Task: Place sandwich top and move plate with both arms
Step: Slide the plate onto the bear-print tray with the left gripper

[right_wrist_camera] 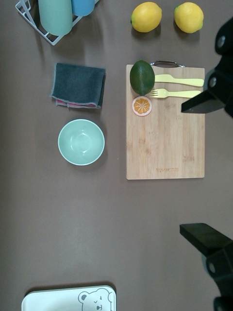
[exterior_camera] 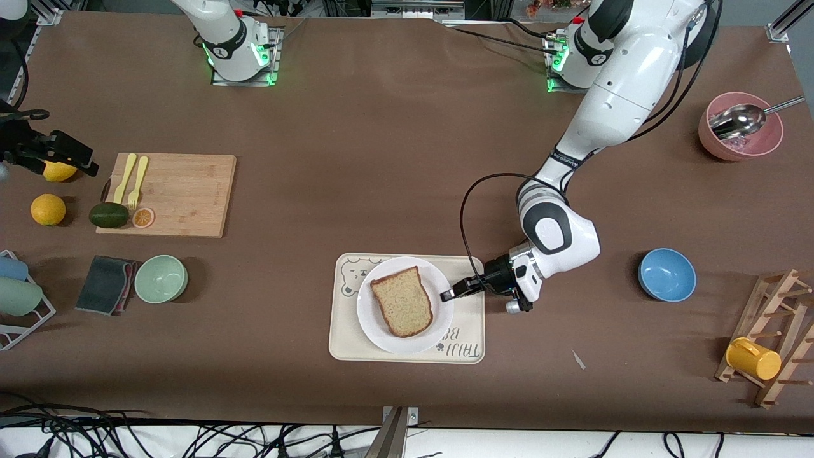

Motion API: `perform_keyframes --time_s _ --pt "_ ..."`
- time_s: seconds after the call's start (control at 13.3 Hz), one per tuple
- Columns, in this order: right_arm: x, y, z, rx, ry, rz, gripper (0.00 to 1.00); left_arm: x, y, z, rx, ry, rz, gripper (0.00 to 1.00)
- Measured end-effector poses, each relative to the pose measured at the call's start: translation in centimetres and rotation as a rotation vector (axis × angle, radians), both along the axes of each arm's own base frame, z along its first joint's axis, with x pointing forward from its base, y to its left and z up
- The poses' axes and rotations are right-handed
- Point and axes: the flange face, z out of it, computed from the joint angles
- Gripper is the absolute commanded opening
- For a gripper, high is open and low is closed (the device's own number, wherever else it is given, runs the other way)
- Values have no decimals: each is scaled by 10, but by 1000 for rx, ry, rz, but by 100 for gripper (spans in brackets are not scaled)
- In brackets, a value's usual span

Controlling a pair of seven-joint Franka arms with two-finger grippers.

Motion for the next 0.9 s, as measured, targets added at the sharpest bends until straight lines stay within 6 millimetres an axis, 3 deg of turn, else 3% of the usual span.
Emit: perform_keyframes --time_s 0.38,0.9 --pt "0 0 0 0 0 0 100 0 -9 -6 -4 3 -7 0" --pt "0 0 0 0 0 0 100 1 -6 -16 2 11 -1 1"
